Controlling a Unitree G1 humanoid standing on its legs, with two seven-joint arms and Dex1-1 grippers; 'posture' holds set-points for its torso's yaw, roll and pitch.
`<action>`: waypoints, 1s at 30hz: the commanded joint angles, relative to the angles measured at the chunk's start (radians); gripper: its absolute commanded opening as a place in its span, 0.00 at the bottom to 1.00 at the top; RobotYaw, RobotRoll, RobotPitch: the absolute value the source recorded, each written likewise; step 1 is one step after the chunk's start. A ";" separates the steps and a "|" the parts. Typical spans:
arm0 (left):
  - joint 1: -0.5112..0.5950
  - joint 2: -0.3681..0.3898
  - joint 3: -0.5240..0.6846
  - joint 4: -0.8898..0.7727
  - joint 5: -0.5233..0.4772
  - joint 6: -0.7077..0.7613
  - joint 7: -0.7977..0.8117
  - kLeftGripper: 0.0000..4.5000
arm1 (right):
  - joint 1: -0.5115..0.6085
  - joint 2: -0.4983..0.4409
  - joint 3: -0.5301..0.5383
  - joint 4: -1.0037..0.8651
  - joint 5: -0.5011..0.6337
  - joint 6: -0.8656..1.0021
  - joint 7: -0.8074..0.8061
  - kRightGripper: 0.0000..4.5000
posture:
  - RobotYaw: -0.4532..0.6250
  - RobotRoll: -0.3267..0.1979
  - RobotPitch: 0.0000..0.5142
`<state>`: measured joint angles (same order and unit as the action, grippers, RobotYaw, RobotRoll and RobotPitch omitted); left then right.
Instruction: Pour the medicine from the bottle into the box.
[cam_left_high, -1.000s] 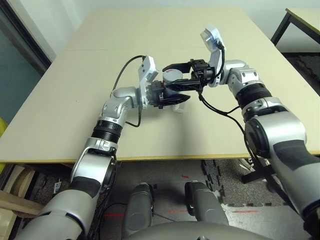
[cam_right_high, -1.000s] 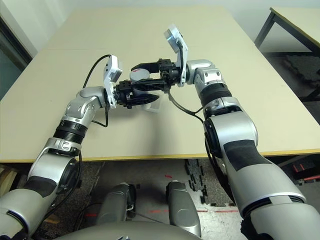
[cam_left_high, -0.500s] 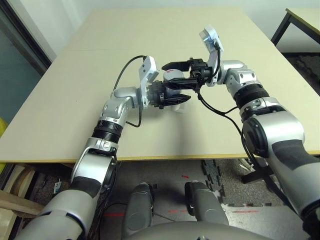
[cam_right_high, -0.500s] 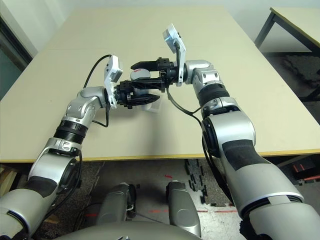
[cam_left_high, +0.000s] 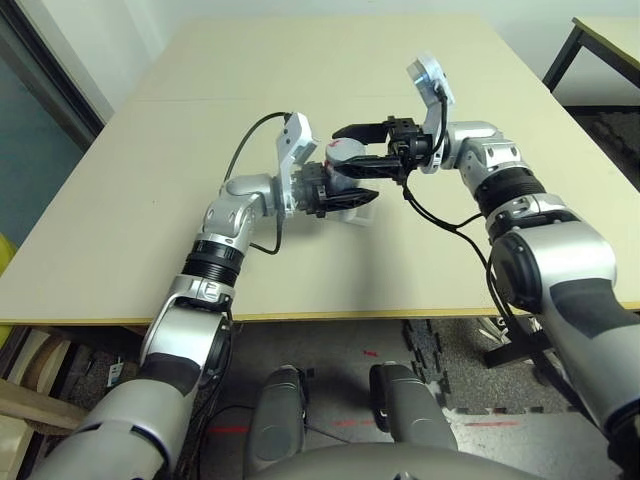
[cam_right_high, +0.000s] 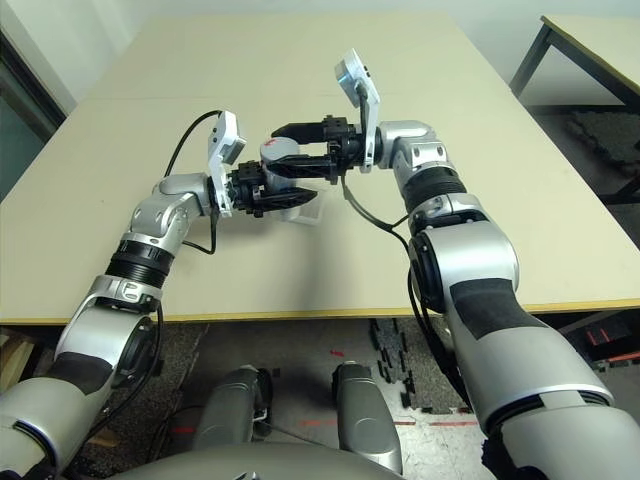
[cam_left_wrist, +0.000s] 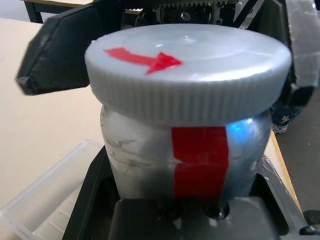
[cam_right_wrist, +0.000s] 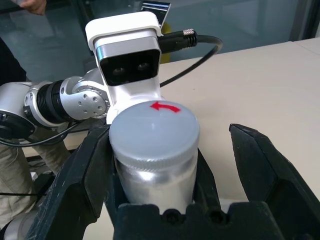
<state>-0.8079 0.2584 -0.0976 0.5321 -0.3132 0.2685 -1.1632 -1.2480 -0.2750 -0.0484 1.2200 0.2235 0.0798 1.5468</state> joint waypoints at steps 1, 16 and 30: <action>0.007 0.001 -0.011 -0.022 -0.005 -0.015 -0.040 0.60 | 0.005 -0.066 -0.028 0.035 -0.023 -0.005 -0.070 1.00 | 0.33 0.62 0.11; 0.008 0.001 -0.006 -0.021 0.001 -0.013 -0.044 0.60 | 0.029 -0.118 -0.052 0.063 -0.063 -0.003 -0.106 1.00 | 0.33 0.62 0.12; -0.020 0.018 0.015 0.036 0.006 -0.039 -0.042 0.60 | 0.046 -0.135 -0.039 0.064 -0.119 -0.008 -0.028 1.00 | 0.33 0.62 0.12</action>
<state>-0.8149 0.2675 -0.0873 0.5509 -0.3139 0.2406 -1.1997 -1.1977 -0.4067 -0.0880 1.2812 0.1087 0.0662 1.4941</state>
